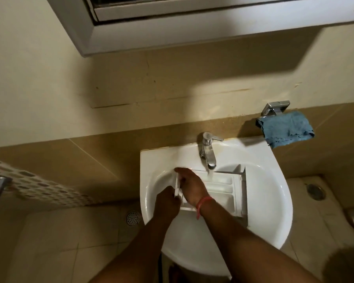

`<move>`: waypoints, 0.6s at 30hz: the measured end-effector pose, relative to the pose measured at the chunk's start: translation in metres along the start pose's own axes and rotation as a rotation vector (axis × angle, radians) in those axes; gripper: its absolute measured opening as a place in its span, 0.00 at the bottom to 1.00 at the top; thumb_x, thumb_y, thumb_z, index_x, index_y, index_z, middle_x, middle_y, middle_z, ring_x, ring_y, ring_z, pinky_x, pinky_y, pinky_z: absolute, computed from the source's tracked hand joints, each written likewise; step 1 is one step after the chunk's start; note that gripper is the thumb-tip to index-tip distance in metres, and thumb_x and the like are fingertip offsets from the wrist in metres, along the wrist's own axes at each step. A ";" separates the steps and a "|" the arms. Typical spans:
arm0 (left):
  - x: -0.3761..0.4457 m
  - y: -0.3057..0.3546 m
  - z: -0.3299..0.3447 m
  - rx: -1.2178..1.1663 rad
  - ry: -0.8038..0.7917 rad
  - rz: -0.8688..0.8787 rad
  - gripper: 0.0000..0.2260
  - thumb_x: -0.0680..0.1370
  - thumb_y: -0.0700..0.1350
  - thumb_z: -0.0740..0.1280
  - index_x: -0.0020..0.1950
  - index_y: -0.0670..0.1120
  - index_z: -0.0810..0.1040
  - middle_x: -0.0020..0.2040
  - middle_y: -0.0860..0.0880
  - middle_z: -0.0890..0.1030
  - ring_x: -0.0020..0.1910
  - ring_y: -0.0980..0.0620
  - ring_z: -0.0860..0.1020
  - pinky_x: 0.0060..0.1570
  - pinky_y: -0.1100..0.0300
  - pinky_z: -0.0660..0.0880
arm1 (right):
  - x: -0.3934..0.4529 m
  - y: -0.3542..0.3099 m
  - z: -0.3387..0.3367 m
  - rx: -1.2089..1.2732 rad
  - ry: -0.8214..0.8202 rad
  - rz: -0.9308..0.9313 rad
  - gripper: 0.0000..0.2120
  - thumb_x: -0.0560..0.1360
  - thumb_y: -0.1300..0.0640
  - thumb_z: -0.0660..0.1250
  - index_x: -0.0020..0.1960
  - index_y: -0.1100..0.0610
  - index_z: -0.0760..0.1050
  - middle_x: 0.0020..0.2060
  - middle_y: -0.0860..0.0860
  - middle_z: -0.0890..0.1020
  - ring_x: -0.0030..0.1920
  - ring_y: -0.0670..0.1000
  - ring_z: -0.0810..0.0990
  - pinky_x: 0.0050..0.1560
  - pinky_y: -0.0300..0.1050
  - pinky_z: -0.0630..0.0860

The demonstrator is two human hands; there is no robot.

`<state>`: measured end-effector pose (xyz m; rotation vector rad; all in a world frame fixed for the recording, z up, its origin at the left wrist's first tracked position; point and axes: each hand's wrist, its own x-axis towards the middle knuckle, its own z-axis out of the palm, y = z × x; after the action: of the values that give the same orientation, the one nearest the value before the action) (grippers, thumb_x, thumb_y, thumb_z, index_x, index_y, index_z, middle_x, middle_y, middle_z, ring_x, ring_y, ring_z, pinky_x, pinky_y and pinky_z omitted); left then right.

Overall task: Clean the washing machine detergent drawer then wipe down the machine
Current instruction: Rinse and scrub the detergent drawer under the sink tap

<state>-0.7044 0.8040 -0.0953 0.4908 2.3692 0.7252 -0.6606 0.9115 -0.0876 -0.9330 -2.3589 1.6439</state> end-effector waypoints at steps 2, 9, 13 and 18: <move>-0.002 -0.001 0.001 -0.022 0.026 0.002 0.06 0.78 0.38 0.64 0.41 0.44 0.71 0.39 0.47 0.77 0.41 0.48 0.76 0.41 0.57 0.69 | -0.012 0.008 0.008 -0.460 -0.188 -0.240 0.25 0.76 0.66 0.63 0.73 0.64 0.67 0.74 0.59 0.65 0.75 0.57 0.63 0.75 0.40 0.55; -0.004 -0.004 0.003 -0.173 0.109 -0.131 0.05 0.80 0.41 0.63 0.53 0.41 0.75 0.51 0.43 0.81 0.49 0.44 0.78 0.45 0.58 0.70 | -0.060 0.060 -0.055 -1.058 0.194 -0.079 0.22 0.67 0.56 0.59 0.58 0.62 0.80 0.51 0.58 0.83 0.50 0.61 0.83 0.53 0.57 0.78; -0.010 0.005 0.008 -0.145 0.102 -0.102 0.08 0.81 0.42 0.62 0.58 0.41 0.73 0.54 0.42 0.81 0.54 0.41 0.79 0.53 0.53 0.75 | -0.040 0.039 -0.041 -1.032 0.056 -0.034 0.22 0.64 0.61 0.66 0.58 0.64 0.78 0.50 0.61 0.82 0.50 0.63 0.81 0.59 0.55 0.75; -0.015 0.001 -0.002 -0.142 0.196 -0.075 0.05 0.81 0.40 0.62 0.56 0.41 0.73 0.51 0.43 0.80 0.53 0.41 0.79 0.51 0.53 0.76 | -0.016 0.039 -0.053 -0.980 -0.128 -0.137 0.22 0.73 0.57 0.63 0.66 0.61 0.71 0.62 0.59 0.76 0.60 0.62 0.75 0.61 0.52 0.74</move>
<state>-0.6947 0.7965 -0.0864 0.2805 2.4785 0.9361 -0.6088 0.9537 -0.0969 -0.7218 -3.2455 0.4239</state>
